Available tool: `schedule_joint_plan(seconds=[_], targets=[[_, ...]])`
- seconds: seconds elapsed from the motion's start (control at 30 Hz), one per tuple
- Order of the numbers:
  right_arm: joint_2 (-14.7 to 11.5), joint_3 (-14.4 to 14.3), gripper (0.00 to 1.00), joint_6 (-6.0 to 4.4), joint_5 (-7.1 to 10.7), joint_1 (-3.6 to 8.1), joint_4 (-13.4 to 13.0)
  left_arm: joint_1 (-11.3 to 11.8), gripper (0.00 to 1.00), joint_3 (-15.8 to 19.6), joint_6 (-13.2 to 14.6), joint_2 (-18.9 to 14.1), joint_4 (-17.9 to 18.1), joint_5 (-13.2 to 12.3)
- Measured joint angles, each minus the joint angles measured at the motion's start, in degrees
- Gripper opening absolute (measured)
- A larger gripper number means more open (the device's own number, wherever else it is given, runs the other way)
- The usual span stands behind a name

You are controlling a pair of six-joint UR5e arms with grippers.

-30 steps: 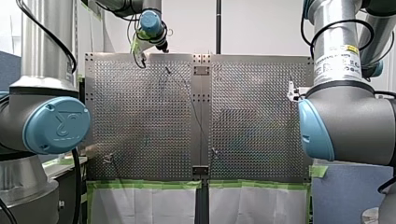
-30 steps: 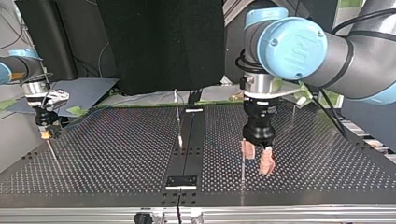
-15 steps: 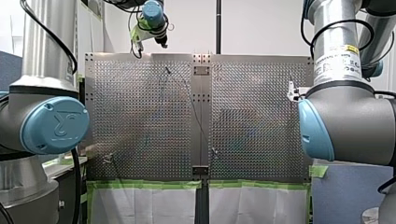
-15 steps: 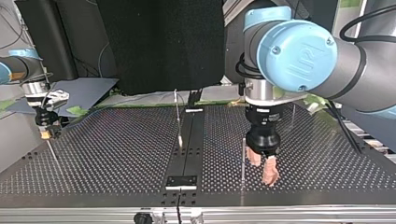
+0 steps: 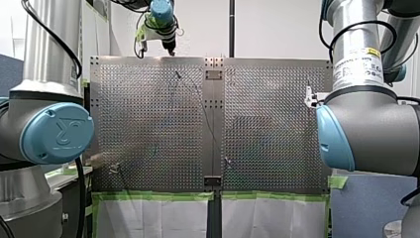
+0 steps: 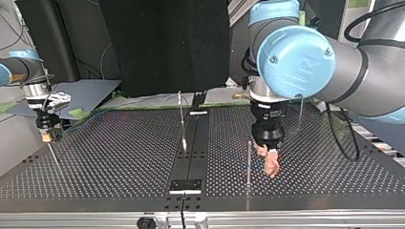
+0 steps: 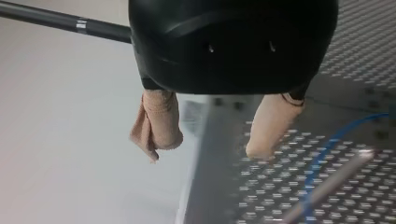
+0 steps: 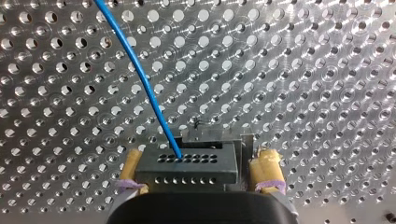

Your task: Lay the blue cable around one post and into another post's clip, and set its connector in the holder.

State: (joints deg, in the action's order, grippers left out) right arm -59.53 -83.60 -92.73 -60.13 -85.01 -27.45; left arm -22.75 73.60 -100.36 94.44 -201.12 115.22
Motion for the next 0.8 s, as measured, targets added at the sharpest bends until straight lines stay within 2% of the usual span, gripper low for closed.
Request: schedule_joint_plan(seconds=[0.2, 0.8], targets=[[0.0, 0.0, 0.98, 0.0, 0.0, 0.0, 0.0, -0.53, 1.0, 0.28, 2.39, 1.25, -2.42, -0.04], [0.0, 0.0, 0.98, 0.0, 0.0, 0.0, 0.0, -1.03, 1.0, 0.3, 11.91, 1.39, -11.92, 0.08]])
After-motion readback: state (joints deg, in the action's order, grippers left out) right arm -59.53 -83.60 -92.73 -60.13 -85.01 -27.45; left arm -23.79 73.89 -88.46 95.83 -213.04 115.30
